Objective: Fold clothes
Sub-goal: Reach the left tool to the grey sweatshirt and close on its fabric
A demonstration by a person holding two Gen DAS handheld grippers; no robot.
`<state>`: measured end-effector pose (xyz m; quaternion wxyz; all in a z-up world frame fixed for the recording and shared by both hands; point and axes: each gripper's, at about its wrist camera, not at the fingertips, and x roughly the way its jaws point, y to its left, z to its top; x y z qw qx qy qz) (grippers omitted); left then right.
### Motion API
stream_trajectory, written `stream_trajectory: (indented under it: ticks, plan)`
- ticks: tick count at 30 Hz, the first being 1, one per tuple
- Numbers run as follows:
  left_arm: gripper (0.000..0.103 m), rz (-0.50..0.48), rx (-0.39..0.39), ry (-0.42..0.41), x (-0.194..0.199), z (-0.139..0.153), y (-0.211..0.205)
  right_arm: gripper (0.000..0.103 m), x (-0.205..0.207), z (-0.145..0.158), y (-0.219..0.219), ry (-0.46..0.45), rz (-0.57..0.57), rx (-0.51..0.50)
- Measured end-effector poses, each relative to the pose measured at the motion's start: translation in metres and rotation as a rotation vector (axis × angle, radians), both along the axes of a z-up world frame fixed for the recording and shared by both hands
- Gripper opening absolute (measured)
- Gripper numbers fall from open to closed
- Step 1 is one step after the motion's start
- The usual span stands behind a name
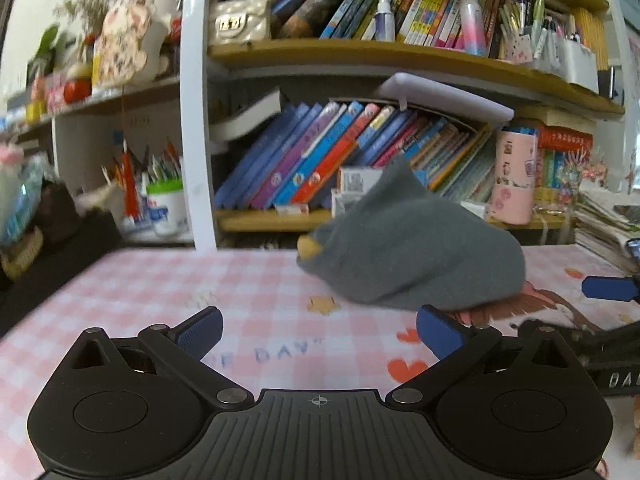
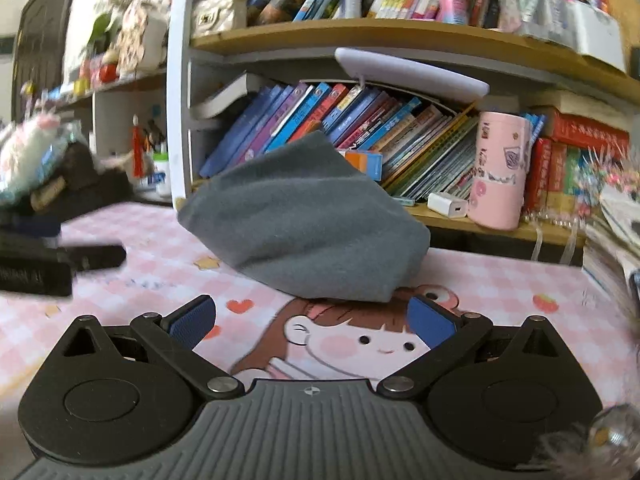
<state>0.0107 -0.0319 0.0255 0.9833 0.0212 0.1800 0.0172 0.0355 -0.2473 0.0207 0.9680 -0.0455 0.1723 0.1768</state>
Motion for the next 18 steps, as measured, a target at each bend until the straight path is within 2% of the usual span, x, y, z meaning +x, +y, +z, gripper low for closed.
stream_trajectory:
  ticks: [3,7,9,12,14,18]
  plan:
    - [0.103,-0.015,0.034,-0.002,0.013,0.007,-0.008,0.103,0.010,-0.002,-0.005,-0.011,0.014,-0.010]
    - [0.103,-0.032,0.084,-0.004,0.036,0.015,-0.018,0.103,0.020,-0.004,-0.022,-0.008,0.017,0.072]
    - [0.103,-0.055,0.120,-0.002,0.050,0.018,-0.024,0.103,0.022,-0.005,-0.036,0.007,-0.004,0.132]
    - [0.103,-0.032,0.193,-0.013,0.077,0.027,-0.036,0.103,0.021,-0.002,-0.054,0.001,-0.052,0.147]
    - [0.103,-0.037,0.241,-0.041,0.095,0.034,-0.046,0.103,0.023,0.002,-0.068,0.011,-0.091,0.192]
    - [0.103,-0.099,0.289,-0.062,0.136,0.039,-0.076,0.100,0.029,0.006,-0.089,0.058,-0.092,0.295]
